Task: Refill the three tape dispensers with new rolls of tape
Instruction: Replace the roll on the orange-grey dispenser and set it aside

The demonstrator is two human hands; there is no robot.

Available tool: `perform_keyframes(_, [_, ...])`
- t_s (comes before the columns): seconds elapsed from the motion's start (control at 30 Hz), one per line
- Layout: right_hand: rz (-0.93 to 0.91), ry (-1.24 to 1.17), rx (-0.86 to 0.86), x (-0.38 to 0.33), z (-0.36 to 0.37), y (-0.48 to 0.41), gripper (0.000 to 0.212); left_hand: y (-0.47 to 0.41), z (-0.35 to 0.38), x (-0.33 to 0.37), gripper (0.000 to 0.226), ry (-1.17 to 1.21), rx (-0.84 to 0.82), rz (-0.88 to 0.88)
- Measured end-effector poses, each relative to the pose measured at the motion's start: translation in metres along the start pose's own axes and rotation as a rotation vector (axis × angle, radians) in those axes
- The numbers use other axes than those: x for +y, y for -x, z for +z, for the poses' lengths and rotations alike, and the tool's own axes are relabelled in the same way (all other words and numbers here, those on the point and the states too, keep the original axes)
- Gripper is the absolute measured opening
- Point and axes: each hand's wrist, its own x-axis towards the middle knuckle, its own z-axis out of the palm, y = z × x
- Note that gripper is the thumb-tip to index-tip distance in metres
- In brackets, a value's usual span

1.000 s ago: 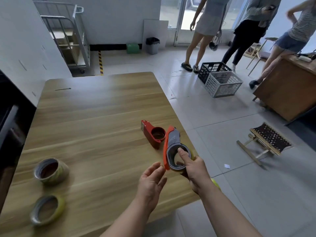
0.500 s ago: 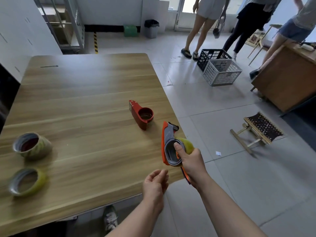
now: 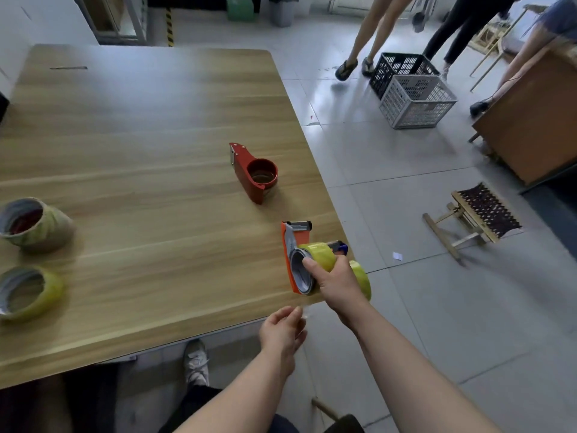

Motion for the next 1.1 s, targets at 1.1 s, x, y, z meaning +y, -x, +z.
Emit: perform_keyframes(1.1, [-0.019, 0.233, 0.041, 0.010, 0.015, -0.011, 0.059, -0.041, -0.001, -0.022, 0.015, -0.217, 0.109, 0.035])
